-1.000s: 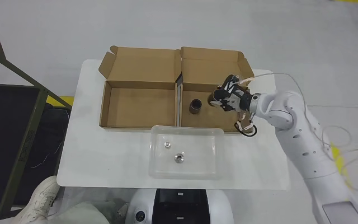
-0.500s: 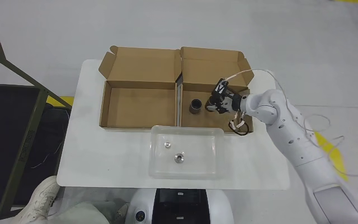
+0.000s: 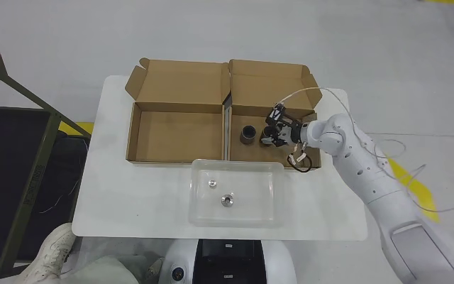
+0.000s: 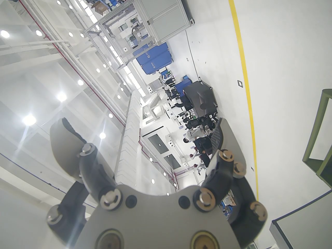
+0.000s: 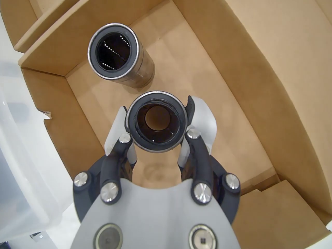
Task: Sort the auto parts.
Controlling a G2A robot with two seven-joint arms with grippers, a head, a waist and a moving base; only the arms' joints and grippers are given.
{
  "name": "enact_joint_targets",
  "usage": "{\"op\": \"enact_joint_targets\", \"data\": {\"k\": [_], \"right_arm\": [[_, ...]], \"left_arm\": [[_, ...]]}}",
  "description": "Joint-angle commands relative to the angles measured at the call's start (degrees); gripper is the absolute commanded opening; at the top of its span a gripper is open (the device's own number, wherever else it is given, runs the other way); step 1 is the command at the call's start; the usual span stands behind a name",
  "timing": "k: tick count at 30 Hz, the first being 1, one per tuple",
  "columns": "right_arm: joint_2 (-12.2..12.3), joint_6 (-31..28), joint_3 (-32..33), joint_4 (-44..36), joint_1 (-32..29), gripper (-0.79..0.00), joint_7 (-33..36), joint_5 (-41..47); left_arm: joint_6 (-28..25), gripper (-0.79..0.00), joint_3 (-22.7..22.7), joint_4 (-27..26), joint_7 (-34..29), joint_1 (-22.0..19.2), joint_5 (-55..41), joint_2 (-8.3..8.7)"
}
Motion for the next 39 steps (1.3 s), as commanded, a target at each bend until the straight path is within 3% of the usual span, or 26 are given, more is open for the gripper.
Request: {"op": "enact_joint_targets", "data": {"k": [1,2,3,7,17,31,39], "right_arm": [[-0.2,-0.1,-0.3,0.5,0.4,-0.188,0.0,-0.1],[-0.3,0.0,-0.5,0.6,0.5,-0.095,0.0,-0.2],[-0.3,0.0,-0.6,0.7,0.6,-0.068,0.0,-0.2],[-0.4,0.1,-0.6,0.1,0.8,-0.034,0.7,-0.4],[1.2,0.0,2.9,-10.1,-1.4,-0.034,1.5,-2.1],[4.3,-1.1,6.2,-39.3,-14.3,-0.034,5.4,-7.5],[5.2,-3.3,5.6,-46.0,-19.2,-0.031,5.1,-9.9]], "left_arm": [[0.0,0.000,0.0,0.0,0.0,0.0,0.0,0.00],[0.0,0.000,0.0,0.0,0.0,0.0,0.0,0.00],[0.0,0.000,0.0,0.0,0.0,0.0,0.0,0.00],[0.0,0.000,0.0,0.0,0.0,0.0,0.0,0.00],[0.0,0.000,0.0,0.0,0.0,0.0,0.0,0.00],[0.0,0.000,0.0,0.0,0.0,0.0,0.0,0.00],[0.0,0.000,0.0,0.0,0.0,0.0,0.0,0.00]]}}
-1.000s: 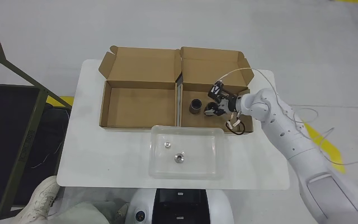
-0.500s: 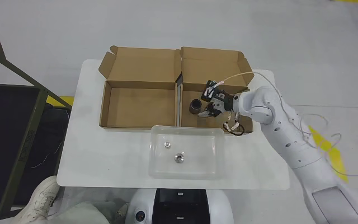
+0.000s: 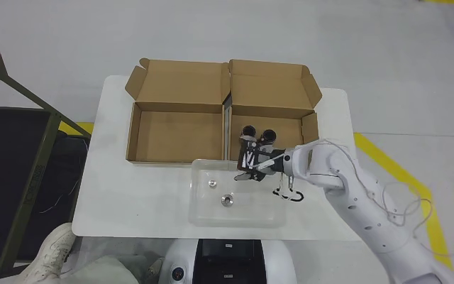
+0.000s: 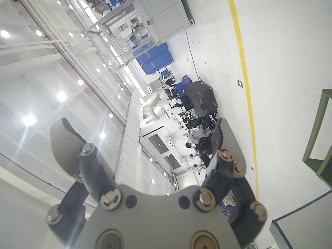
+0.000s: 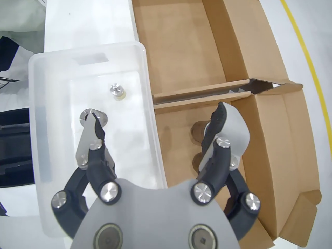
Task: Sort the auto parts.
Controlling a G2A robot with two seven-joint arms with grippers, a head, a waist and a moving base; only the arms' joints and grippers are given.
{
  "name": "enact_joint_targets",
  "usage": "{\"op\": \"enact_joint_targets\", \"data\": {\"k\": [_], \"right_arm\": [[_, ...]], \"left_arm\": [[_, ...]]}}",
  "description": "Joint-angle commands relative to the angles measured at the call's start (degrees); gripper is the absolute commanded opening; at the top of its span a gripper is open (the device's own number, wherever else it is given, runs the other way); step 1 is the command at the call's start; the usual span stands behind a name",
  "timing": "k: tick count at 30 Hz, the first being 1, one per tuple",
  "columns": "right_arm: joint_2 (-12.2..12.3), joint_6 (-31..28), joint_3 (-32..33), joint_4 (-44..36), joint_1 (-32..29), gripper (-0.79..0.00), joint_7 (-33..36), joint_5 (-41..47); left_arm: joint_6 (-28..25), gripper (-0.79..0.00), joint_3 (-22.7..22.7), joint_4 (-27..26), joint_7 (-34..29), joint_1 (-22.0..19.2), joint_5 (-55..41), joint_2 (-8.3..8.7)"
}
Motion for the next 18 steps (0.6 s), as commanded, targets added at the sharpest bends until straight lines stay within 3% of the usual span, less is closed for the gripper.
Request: {"op": "enact_joint_targets", "data": {"k": [1,9,18], "right_arm": [[0.0,-0.7,-0.7,-0.2,-0.4,-0.031,-0.4,-0.3],[-0.3,-1.7,-4.2,0.2,-1.1,-0.028,-1.2,-2.8],[-0.9,-2.0,-7.2,3.3,0.3,-0.105,-1.0,-5.1]], "left_arm": [[0.0,0.000,0.0,0.0,0.0,0.0,0.0,0.00],[0.0,0.000,0.0,0.0,0.0,0.0,0.0,0.00],[0.0,0.000,0.0,0.0,0.0,0.0,0.0,0.00]]}}
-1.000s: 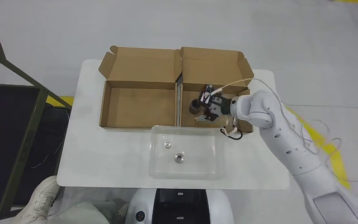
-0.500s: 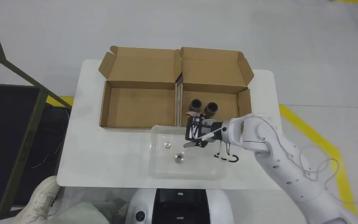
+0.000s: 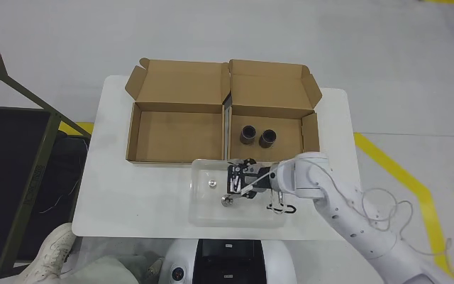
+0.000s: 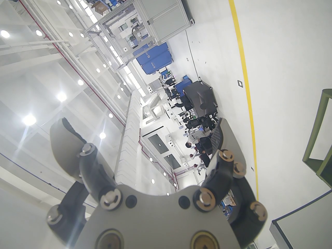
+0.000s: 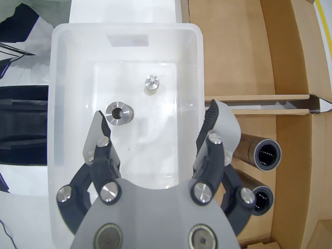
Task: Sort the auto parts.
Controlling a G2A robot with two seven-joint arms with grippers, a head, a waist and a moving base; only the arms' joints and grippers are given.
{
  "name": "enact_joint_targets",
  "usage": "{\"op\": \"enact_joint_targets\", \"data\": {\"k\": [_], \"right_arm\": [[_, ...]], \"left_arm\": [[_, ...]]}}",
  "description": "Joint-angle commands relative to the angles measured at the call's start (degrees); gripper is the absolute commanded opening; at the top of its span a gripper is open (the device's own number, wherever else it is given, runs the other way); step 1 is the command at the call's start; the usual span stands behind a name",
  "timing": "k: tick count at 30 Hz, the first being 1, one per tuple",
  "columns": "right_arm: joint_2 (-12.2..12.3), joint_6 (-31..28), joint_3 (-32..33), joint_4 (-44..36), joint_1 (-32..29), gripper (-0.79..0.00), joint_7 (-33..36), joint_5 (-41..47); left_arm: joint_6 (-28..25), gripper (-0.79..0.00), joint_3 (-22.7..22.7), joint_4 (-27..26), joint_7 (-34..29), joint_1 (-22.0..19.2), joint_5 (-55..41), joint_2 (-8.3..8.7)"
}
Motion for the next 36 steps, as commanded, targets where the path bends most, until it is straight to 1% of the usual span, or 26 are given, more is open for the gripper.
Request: {"op": "enact_joint_targets", "data": {"k": [1,18,28,32,36], "right_arm": [[-0.1,0.1,-0.4,0.5,0.1,-0.108,0.0,-0.2],[-0.9,-0.7,-5.0,5.3,0.4,-0.145,0.0,-3.3],[-2.0,-0.9,-8.1,8.6,2.1,-0.191,-1.0,-4.4],[-2.6,-0.9,-9.4,9.8,3.2,-0.225,-1.1,-4.5],[-3.3,-0.9,-10.7,11.2,4.0,-0.320,-1.3,-4.3]], "left_arm": [[0.0,0.000,0.0,0.0,0.0,0.0,0.0,0.00],[0.0,0.000,0.0,0.0,0.0,0.0,0.0,0.00],[0.0,0.000,0.0,0.0,0.0,0.0,0.0,0.00],[0.0,0.000,0.0,0.0,0.0,0.0,0.0,0.00],[0.0,0.000,0.0,0.0,0.0,0.0,0.0,0.00]]}}
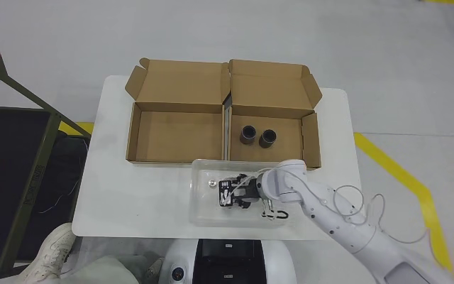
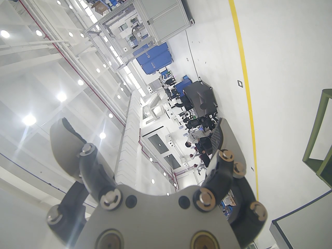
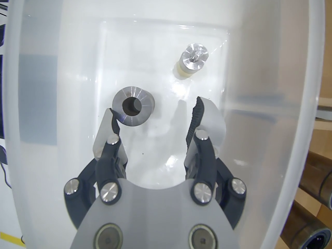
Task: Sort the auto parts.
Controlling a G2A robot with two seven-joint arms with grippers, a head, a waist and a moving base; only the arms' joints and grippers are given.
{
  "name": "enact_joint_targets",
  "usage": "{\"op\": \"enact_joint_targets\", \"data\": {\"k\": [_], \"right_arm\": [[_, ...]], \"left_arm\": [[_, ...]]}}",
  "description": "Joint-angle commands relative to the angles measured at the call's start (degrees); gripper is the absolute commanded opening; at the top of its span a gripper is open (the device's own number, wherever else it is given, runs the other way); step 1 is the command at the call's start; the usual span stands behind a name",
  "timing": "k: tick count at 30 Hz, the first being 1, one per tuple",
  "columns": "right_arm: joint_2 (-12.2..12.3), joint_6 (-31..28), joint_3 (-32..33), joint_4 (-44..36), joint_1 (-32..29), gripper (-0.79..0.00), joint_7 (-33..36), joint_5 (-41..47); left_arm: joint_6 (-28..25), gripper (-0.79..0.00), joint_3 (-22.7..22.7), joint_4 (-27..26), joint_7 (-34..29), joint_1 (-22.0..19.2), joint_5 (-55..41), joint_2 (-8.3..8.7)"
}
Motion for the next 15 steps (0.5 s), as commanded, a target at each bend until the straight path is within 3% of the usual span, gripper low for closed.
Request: {"op": "enact_joint_targets", "data": {"k": [1,4,14,15], "right_arm": [[-0.3,0.1,-0.5,0.7,0.2,-0.342,-0.2,0.2],[-0.6,0.0,-1.3,1.4,0.5,-0.394,-0.5,0.6],[-1.4,-0.6,-3.0,1.9,0.9,-0.459,-1.1,0.5],[-1.4,-0.6,-2.9,1.8,0.9,-0.551,-1.2,0.5]], "left_arm": [[0.0,0.000,0.0,0.0,0.0,0.0,0.0,0.00],[0.0,0.000,0.0,0.0,0.0,0.0,0.0,0.00],[0.0,0.000,0.0,0.0,0.0,0.0,0.0,0.00],[0.0,0.000,0.0,0.0,0.0,0.0,0.0,0.00]]}}
